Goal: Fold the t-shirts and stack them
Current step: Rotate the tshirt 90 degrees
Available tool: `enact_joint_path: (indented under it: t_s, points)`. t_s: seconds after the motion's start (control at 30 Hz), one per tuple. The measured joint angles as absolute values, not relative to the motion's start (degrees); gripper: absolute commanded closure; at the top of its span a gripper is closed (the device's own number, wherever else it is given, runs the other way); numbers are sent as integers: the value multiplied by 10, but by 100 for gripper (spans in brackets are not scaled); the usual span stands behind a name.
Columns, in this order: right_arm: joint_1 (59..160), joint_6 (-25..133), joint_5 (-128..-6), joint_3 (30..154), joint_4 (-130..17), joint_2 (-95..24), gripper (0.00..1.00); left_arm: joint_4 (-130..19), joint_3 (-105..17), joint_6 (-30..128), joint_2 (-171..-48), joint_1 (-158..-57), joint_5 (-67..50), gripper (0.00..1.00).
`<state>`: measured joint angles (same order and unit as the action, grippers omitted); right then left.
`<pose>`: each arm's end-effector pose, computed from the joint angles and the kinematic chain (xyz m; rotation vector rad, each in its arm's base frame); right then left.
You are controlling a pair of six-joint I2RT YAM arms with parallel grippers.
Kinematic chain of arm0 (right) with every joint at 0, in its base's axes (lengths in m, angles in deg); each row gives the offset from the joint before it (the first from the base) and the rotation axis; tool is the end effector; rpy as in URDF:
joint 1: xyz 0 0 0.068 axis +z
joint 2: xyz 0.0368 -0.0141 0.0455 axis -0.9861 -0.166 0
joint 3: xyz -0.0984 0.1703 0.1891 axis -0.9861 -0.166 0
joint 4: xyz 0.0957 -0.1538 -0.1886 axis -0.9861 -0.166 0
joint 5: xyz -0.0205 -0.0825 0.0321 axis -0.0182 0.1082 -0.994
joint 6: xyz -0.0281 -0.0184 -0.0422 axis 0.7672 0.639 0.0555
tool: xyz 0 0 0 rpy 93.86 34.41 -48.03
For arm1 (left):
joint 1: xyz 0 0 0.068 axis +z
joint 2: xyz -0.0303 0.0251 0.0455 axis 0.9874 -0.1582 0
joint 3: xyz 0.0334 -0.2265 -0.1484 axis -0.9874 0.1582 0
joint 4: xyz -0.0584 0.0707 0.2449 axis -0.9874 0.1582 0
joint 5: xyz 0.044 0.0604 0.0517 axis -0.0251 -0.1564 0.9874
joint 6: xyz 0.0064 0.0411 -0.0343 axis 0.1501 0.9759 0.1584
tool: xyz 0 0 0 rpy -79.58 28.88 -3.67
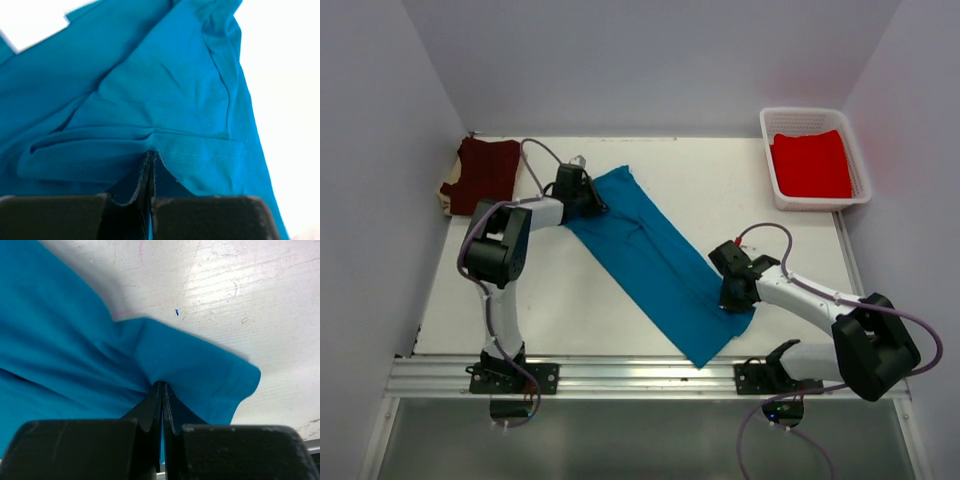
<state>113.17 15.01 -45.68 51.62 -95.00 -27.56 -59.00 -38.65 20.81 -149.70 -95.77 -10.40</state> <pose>0.1712 0.0999 0.1566 0.3627 2.7924 -0.0666 0.4046 -0.1139 0.1331 -0.4301 2.3679 -0.6690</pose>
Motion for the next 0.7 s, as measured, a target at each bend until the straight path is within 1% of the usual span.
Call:
enact_joint_path:
  t_s: [0.13, 0.3, 0.5, 0.6, 0.7]
  points:
    - [1132, 158, -457, 535, -951, -309, 100, -573, -531, 209, -1597, -960, -132, 100]
    - [1135, 169, -457, 589, -960, -380, 100, -527, -706, 216, -1707, -963, -182, 100]
    - [1144, 170, -469, 638, -965, -429, 100, -488, -879, 230, -1813, -963, -248, 100]
    - [1164, 162, -466, 646, -960, -432, 100, -484, -918, 233, -1839, -963, -268, 100]
    - [1198, 143, -459, 646, -949, -431, 100, -485, -932, 238, -1849, -960, -286, 100]
